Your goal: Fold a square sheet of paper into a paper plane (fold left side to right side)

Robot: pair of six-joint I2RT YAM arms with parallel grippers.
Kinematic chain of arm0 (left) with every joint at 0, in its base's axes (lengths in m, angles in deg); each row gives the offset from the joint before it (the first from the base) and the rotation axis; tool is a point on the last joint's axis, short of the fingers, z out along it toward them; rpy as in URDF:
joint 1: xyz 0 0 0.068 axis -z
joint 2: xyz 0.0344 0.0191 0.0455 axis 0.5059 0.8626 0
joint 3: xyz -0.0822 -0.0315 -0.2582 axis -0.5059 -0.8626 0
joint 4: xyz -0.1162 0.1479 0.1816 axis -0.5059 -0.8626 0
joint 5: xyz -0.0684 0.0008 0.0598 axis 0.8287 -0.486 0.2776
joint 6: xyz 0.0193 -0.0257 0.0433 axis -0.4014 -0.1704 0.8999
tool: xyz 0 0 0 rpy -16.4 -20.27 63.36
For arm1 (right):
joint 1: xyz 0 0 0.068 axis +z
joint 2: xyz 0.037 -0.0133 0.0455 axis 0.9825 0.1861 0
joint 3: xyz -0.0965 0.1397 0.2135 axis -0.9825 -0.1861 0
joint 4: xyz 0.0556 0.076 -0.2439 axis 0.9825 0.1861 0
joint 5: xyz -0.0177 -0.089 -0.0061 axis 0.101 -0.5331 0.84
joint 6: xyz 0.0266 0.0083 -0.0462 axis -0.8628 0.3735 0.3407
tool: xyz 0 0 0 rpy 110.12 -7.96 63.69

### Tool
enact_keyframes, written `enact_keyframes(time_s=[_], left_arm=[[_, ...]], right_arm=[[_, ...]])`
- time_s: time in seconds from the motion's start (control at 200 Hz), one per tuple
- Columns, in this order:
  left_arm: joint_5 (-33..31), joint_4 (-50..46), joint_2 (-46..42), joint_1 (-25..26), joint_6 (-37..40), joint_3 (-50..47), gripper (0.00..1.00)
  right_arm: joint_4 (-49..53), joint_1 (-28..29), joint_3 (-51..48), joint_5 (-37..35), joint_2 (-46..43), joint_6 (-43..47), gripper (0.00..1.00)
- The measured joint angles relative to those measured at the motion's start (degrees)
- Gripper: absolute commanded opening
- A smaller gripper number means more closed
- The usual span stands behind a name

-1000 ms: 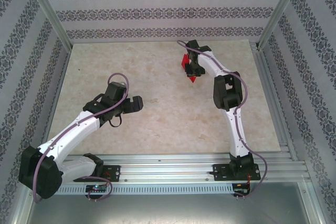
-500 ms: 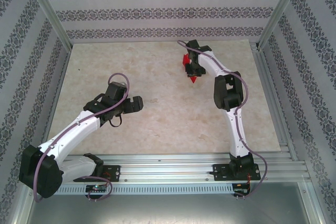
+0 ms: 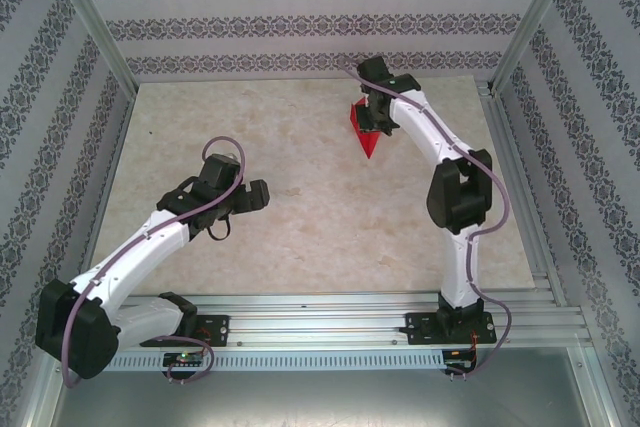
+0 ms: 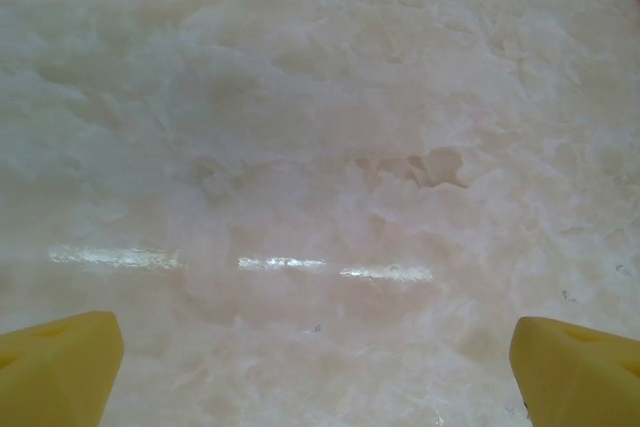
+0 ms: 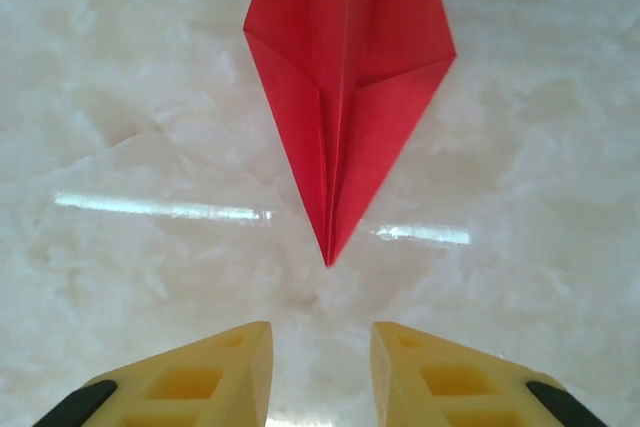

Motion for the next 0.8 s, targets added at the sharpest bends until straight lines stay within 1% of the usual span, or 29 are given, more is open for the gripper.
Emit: enact_keyframes(time_s=[0.115, 0.22, 0.315, 0.355, 0.375, 0.395, 0.42, 0.515, 0.589, 0.689, 0.799], left_arm=[[-5.2, -0.2, -2.6, -0.1, 0.0, 0.0, 1.00], [-12.2, 0.6, -7.5, -0.5, 0.4, -0.1, 1.00], [-19.5, 3.8, -12.8, -0.8, 2.0, -1.4, 1.00], [-22.7, 5.8, -14.8, -0.9, 3.0, -2.5, 1.00], [-24.4, 6.9, -15.7, -0.9, 3.5, -3.2, 1.00], [-25.8, 7.8, -16.4, -0.9, 4.1, -3.8, 1.00], [-27.8, 9.5, -17.2, -0.9, 5.0, -4.9, 1.00], [-34.3, 14.7, -18.4, -1.3, 8.9, -8.9, 1.00], [-37.5, 19.1, -17.7, -1.7, 13.1, -12.0, 1.00], [-39.1, 24.2, -15.5, -2.9, 18.0, -15.1, 1.00], [-39.1, 29.8, -12.2, -5.0, 22.0, -17.9, 1.00]], right_arm=[[-1.9, 0.7, -11.1, -2.1, -13.4, -0.2, 0.41], [-4.9, 0.2, -22.8, -4.5, -26.8, -0.3, 0.45], [-9.8, -1.3, -34.7, -6.2, -38.4, -0.3, 0.57], [-12.2, -2.4, -40.1, -6.8, -42.9, -0.5, 0.68], [-13.9, -3.2, -43.2, -7.2, -45.4, -0.2, 0.78], [-15.5, -3.8, -46.2, -7.6, -47.5, -0.7, 0.90], [-17.4, -4.6, -49.7, -8.1, -49.9, -0.6, 0.98], [-24.9, -7.6, -62.6, -9.8, -58.1, -0.2, 0.98], [-32.3, -9.9, -71.4, -11.0, -63.0, 0.6, 0.98], [-43.1, -12.5, -81.4, -12.5, -66.7, 2.0, 0.98], [-55.5, -15.1, -89.7, -13.6, -66.2, 3.7, 0.98]])
